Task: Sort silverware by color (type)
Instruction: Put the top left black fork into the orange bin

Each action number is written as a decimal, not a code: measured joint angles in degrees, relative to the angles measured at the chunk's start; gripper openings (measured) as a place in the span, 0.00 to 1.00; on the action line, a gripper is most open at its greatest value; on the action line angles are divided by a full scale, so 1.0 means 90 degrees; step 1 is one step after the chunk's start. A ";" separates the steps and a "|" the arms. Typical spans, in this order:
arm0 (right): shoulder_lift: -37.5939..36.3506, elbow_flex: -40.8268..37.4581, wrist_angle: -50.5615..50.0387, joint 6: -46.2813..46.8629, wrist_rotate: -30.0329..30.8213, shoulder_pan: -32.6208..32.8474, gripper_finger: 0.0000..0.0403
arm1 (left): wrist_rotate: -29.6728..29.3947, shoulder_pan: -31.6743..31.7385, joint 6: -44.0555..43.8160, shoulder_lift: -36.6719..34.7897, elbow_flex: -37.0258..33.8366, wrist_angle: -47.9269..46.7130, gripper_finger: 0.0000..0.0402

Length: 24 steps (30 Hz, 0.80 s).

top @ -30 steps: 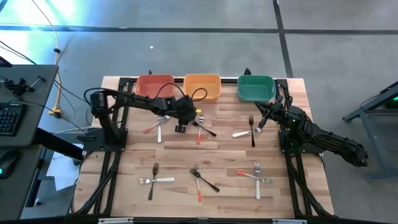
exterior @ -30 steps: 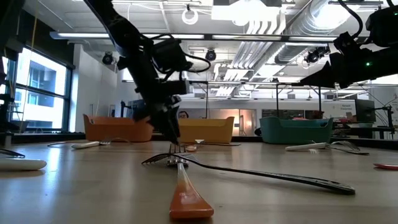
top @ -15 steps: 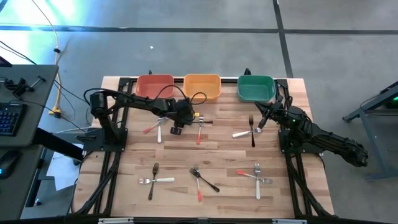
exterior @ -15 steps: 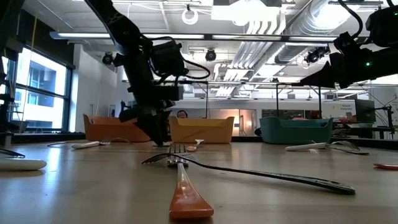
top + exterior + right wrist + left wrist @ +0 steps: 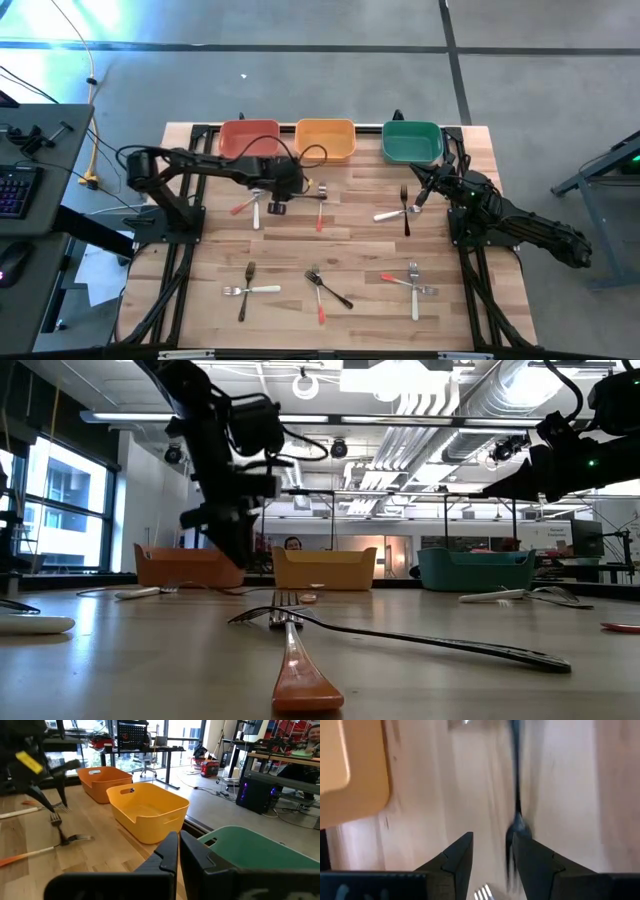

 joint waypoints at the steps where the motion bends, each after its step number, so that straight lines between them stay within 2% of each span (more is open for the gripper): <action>1: 0.0000 -0.0001 0.0000 0.0000 0.0001 -0.0001 0.00 | 0.0208 0.0037 -0.0077 -0.0075 0.0000 0.0071 0.33; 4: -0.0002 -0.0001 0.0000 0.0000 0.0000 0.0000 0.00 | 0.0938 0.0154 -0.0304 -0.0157 0.0010 0.0533 0.33; 6: -0.0002 -0.0001 -0.0001 0.0000 -0.0001 0.0000 0.00 | 0.1181 0.0219 -0.0415 -0.0081 0.0010 0.0663 0.33; 10: -0.0003 -0.0001 0.0000 0.0000 -0.0002 -0.0002 0.00 | 0.1201 0.0249 -0.0248 0.0269 0.0010 0.0645 0.33; 15: 0.0000 -0.0001 -0.0001 0.0000 -0.0010 0.0000 0.00 | 0.1202 0.0174 0.0420 0.0682 0.0005 0.0494 0.33; 24: 0.0000 -0.0001 -0.0002 0.0000 -0.0029 0.0000 0.00 | 0.1188 0.0072 0.1008 0.0715 0.0006 0.0109 0.33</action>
